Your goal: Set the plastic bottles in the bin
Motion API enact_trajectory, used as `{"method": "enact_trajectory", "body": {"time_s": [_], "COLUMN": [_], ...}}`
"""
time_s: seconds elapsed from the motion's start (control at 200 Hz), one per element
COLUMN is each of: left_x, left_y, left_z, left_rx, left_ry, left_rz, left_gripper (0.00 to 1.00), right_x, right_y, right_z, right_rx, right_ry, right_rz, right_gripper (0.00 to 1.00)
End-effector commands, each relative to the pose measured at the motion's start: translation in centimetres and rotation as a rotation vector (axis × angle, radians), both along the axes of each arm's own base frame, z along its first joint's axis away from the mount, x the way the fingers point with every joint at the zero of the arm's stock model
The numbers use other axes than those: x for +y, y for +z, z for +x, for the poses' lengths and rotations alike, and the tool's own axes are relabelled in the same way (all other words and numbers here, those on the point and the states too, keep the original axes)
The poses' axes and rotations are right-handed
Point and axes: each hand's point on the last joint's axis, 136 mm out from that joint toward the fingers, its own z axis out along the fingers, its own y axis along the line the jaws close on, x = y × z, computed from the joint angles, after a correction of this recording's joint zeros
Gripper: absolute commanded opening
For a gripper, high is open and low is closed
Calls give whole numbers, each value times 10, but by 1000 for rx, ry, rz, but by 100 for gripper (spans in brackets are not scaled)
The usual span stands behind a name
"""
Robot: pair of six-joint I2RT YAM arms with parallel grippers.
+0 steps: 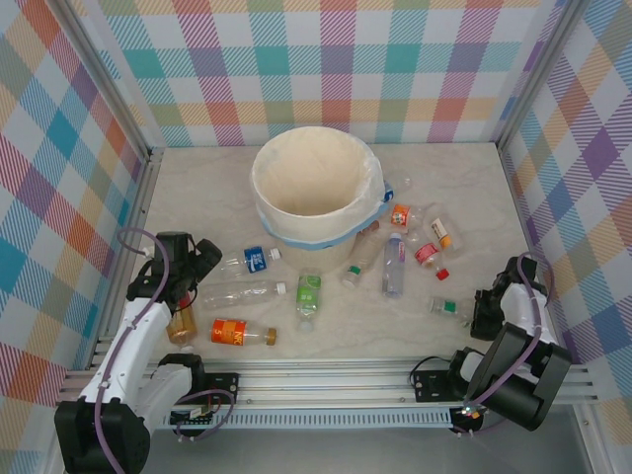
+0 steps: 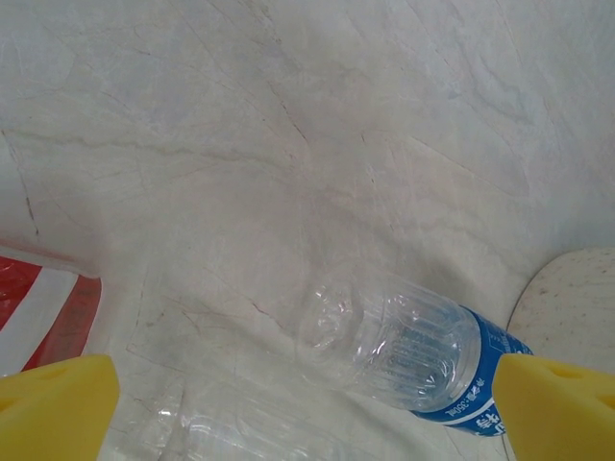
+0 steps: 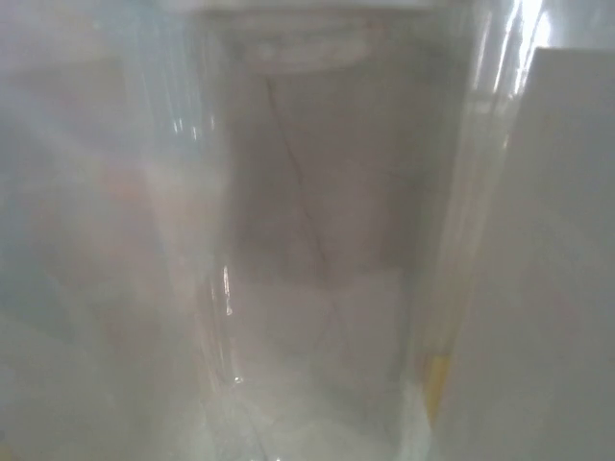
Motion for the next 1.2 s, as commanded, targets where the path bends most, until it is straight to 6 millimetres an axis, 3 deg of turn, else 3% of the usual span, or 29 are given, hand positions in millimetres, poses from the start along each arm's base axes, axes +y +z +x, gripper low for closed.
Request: {"method": "enact_trajectory", "body": {"time_s": [0.0,0.185,0.325,0.465,0.535,0.645,0.755,0.92,1.195], "left_x": [0,-2,-4,-8,-10,-12,-14,-15,-15], "left_y": [8,6,5,3,3,2,1,-1,-3], "left_z": [0,2,5,9,10,10,11,9,2], "left_rx": [-5,-1,0,8,11,16,16,29,49], "left_ry": [6,-3,-9,-19,-28,-34,-39,-38,-32], "left_rz": [-25,-34,-45,-76,-89,-101,-116,-138,-161], "left_gripper": [100,100,100,100,100,100,100,100,100], "right_x": [-6,-13,-14,1,17,38,75,127,228], "right_y": [0,15,34,73,107,158,208,272,354], "right_z": [2,0,9,47,68,80,91,99,126], "right_rx": [-22,-58,-151,-427,-617,-853,-1112,-1312,-1549], "right_ry": [13,59,130,377,562,710,867,1120,1478], "right_rz": [-34,-115,-169,-233,-296,-382,-364,-432,-407], "right_gripper": [56,54,51,49,50,50,51,51,51]}}
